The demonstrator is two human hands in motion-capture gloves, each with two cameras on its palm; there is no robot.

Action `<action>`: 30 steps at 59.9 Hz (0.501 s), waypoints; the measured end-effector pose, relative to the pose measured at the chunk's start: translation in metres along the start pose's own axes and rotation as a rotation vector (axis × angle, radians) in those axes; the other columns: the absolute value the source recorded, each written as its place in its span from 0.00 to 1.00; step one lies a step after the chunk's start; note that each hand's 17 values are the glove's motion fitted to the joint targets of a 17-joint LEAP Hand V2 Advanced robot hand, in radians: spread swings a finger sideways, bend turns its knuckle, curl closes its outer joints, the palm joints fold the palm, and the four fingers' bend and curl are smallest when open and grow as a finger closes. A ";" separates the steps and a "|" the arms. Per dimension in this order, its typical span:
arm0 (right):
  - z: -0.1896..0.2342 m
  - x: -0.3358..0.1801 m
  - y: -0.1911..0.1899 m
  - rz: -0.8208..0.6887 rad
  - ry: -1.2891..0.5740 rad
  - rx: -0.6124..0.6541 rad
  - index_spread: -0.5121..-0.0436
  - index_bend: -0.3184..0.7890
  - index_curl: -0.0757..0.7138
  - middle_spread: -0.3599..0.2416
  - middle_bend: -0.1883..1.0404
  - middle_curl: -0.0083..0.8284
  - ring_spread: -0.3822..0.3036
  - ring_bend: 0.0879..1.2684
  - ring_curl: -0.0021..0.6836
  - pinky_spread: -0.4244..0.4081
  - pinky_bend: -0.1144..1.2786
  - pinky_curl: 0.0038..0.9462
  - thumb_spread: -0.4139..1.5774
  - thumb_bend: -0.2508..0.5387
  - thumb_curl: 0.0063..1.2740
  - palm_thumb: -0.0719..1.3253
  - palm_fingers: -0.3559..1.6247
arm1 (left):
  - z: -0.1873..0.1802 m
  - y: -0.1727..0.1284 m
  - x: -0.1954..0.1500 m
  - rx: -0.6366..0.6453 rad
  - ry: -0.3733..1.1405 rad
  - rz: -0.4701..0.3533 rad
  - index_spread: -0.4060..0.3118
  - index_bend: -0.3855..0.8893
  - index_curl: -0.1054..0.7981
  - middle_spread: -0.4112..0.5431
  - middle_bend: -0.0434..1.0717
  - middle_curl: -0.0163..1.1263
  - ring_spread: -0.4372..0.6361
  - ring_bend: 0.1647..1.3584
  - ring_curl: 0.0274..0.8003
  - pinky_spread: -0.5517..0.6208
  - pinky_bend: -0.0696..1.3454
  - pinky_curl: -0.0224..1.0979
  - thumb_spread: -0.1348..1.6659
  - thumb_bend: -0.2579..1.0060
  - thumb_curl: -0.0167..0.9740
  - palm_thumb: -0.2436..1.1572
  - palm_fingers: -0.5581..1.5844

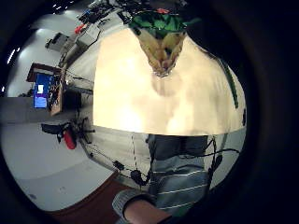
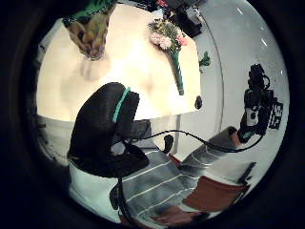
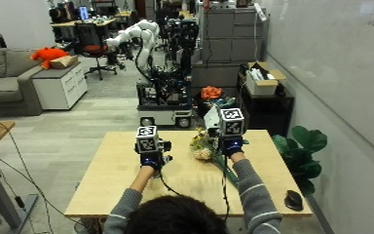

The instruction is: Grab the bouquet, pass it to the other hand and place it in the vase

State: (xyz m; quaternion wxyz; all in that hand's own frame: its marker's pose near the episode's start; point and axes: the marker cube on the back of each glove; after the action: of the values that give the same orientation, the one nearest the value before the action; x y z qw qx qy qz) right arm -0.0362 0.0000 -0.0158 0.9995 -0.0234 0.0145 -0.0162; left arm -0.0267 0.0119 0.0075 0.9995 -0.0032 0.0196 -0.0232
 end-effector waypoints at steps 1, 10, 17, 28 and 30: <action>-0.002 -0.002 0.003 0.004 -0.002 -0.004 0.22 0.40 0.31 0.47 0.33 0.34 0.59 0.32 0.36 0.76 0.44 0.31 0.85 0.53 0.14 0.37 0.26 | 0.000 0.000 -0.001 0.001 0.002 -0.002 0.49 0.44 0.47 0.58 0.19 0.24 0.63 0.22 0.27 0.68 0.26 0.28 0.69 0.20 0.26 0.42 0.46; 0.007 -0.001 -0.007 0.027 -0.001 -0.017 0.21 0.40 0.32 0.47 0.32 0.37 0.59 0.32 0.38 0.77 0.44 0.33 0.86 0.47 0.15 0.37 0.26 | 0.006 -0.004 -0.004 0.006 0.016 0.002 0.49 0.44 0.49 0.57 0.19 0.25 0.63 0.22 0.29 0.68 0.25 0.29 0.70 0.19 0.28 0.43 0.45; 0.005 -0.004 0.001 0.015 -0.014 -0.036 0.21 0.40 0.33 0.47 0.32 0.38 0.59 0.32 0.39 0.77 0.44 0.34 0.86 0.43 0.16 0.37 0.26 | -0.019 0.036 0.010 0.024 0.028 0.038 0.49 0.44 0.50 0.57 0.19 0.25 0.63 0.22 0.30 0.68 0.25 0.31 0.70 0.19 0.30 0.43 0.45; -0.004 0.007 0.004 0.080 -0.016 -0.033 0.21 0.40 0.34 0.47 0.31 0.40 0.60 0.32 0.41 0.77 0.44 0.35 0.86 0.37 0.16 0.38 0.26 | 0.016 -0.005 0.012 0.005 0.022 0.043 0.49 0.43 0.52 0.57 0.19 0.26 0.63 0.22 0.31 0.67 0.24 0.32 0.70 0.19 0.31 0.43 0.45; 0.001 0.011 -0.006 0.081 -0.032 -0.019 0.21 0.40 0.34 0.47 0.31 0.40 0.60 0.32 0.41 0.78 0.44 0.35 0.86 0.36 0.17 0.38 0.26 | 0.018 -0.006 0.014 0.003 0.017 0.048 0.49 0.43 0.52 0.57 0.19 0.26 0.63 0.22 0.31 0.67 0.24 0.32 0.70 0.19 0.31 0.43 0.45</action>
State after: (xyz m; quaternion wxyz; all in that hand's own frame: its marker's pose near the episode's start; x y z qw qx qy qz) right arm -0.0252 -0.0067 -0.0151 0.9992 -0.0327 -0.0003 0.0247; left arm -0.0125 0.0054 0.0249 0.9996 -0.0008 0.0281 0.0006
